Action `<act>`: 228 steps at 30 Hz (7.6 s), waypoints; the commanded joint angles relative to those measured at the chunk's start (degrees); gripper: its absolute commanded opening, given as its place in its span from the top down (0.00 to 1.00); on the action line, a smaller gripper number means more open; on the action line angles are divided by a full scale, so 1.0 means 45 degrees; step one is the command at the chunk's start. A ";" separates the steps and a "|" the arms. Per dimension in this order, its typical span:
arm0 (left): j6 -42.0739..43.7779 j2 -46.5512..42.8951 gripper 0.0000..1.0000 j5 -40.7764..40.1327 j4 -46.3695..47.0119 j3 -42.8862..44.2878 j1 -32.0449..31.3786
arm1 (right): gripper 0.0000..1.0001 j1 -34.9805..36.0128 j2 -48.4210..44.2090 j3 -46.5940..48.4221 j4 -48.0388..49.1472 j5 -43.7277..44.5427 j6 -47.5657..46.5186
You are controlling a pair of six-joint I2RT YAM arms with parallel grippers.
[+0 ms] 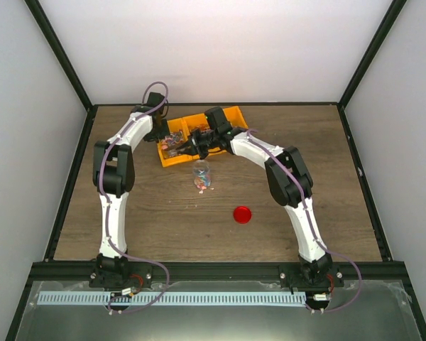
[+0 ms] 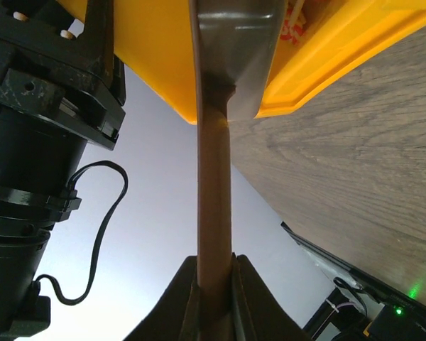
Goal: Pack the candies
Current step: Scoop the fake candies from the storage box.
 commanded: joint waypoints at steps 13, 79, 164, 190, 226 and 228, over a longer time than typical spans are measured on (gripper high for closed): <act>-0.2425 -0.0478 0.96 -0.1766 0.0429 -0.0801 -0.0415 | 0.99 0.0516 -0.0826 0.1529 -0.5695 0.2925 -0.0531; -0.2001 -0.0635 0.96 0.0286 0.1305 -0.2203 0.0133 | 0.99 0.0392 -0.0323 0.2096 -0.6337 0.3375 -0.1461; -0.1100 0.0191 0.96 0.1447 0.0583 -0.0623 0.0176 | 0.99 -0.0226 0.3779 0.1911 -0.0157 0.1291 0.1202; -0.1431 0.0014 0.96 0.2139 0.0689 -0.1054 0.0410 | 0.99 -0.0850 0.4280 -0.1590 1.0550 -0.0874 -0.2320; -0.1886 -0.1831 0.70 0.3146 0.0143 -0.0072 0.2132 | 0.99 -0.0850 0.1759 -0.4509 1.0589 -0.1800 -0.4668; -0.1852 -0.1787 0.70 0.3213 0.0092 -0.0035 0.2143 | 0.99 -0.0850 0.1724 -0.4452 1.0703 -0.1861 -0.4686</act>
